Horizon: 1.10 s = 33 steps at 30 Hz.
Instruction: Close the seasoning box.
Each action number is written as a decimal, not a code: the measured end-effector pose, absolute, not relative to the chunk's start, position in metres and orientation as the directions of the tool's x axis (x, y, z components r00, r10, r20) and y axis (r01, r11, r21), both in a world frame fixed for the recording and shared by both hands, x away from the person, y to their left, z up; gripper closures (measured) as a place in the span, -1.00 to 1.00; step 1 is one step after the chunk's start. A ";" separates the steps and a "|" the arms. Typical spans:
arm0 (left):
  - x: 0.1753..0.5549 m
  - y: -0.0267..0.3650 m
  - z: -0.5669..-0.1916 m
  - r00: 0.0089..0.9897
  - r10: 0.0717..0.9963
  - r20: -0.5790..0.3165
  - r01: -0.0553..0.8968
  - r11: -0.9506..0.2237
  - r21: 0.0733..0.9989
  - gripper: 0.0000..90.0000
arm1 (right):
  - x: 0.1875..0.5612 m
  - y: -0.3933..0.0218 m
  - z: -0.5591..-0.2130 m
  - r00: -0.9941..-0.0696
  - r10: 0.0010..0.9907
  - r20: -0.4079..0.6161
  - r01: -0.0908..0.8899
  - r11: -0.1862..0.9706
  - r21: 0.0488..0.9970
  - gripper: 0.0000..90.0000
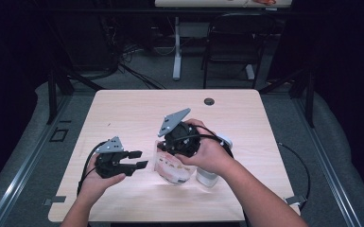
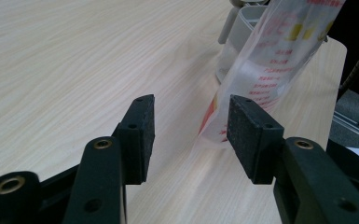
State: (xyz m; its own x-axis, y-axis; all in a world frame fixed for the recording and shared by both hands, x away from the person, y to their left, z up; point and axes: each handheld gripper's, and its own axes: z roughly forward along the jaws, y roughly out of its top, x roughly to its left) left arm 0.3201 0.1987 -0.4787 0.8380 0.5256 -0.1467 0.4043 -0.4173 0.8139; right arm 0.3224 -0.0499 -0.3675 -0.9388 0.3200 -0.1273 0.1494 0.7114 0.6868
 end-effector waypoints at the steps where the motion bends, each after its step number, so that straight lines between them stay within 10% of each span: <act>1: 0.320 0.198 -0.479 0.842 0.519 -0.149 0.401 -0.416 0.816 0.12 | 0.322 -0.050 -0.366 -0.939 0.318 -0.128 0.147 0.712 0.687 1.00; 33: 0.316 0.172 -0.497 0.889 0.436 -0.137 0.356 -0.472 0.807 -0.05 | 0.315 -0.056 -0.353 -0.947 0.290 -0.142 0.103 0.689 0.717 1.00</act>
State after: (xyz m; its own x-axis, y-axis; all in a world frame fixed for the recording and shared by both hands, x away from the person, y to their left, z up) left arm 0.3162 0.1716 -0.4971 0.8893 0.4362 -0.1371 0.3557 -0.4716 0.8069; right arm 0.3148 -0.0558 -0.3526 -0.9465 0.2897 -0.1421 0.1034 0.6894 0.7169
